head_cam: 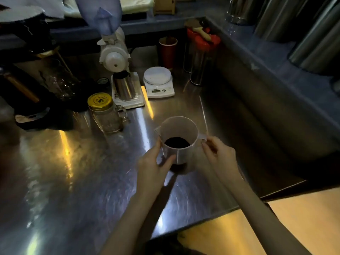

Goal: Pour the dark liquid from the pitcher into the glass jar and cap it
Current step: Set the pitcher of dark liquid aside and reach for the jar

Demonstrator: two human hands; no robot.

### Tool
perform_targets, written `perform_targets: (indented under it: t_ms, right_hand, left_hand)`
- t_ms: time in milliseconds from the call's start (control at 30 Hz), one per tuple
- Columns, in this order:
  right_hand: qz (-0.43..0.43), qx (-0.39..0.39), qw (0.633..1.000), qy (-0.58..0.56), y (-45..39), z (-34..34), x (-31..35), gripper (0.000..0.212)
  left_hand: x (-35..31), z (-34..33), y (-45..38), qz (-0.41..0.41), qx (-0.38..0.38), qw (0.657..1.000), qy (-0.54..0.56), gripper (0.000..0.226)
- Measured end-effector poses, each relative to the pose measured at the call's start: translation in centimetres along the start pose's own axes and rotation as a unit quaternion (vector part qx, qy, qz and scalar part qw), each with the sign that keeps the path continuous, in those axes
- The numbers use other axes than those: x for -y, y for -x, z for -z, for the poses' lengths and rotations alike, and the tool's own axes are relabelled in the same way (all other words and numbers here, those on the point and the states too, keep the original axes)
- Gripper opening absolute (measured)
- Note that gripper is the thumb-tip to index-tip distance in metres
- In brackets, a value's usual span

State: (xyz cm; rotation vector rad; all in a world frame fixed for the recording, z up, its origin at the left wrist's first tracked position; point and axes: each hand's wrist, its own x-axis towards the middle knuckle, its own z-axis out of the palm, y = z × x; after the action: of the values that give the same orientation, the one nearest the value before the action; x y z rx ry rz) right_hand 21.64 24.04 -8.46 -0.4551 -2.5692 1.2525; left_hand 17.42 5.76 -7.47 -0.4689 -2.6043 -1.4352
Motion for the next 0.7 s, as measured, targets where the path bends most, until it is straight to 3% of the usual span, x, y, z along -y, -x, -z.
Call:
perform_targets:
  t_ms: [700]
  right_hand:
    - [0.013,-0.006,0.998,0.058,-0.6,-2.7,-2.9,0.012]
  left_hand:
    - [3.3,-1.8,0.6,0.062,0.033,0.997,0.020,0.065]
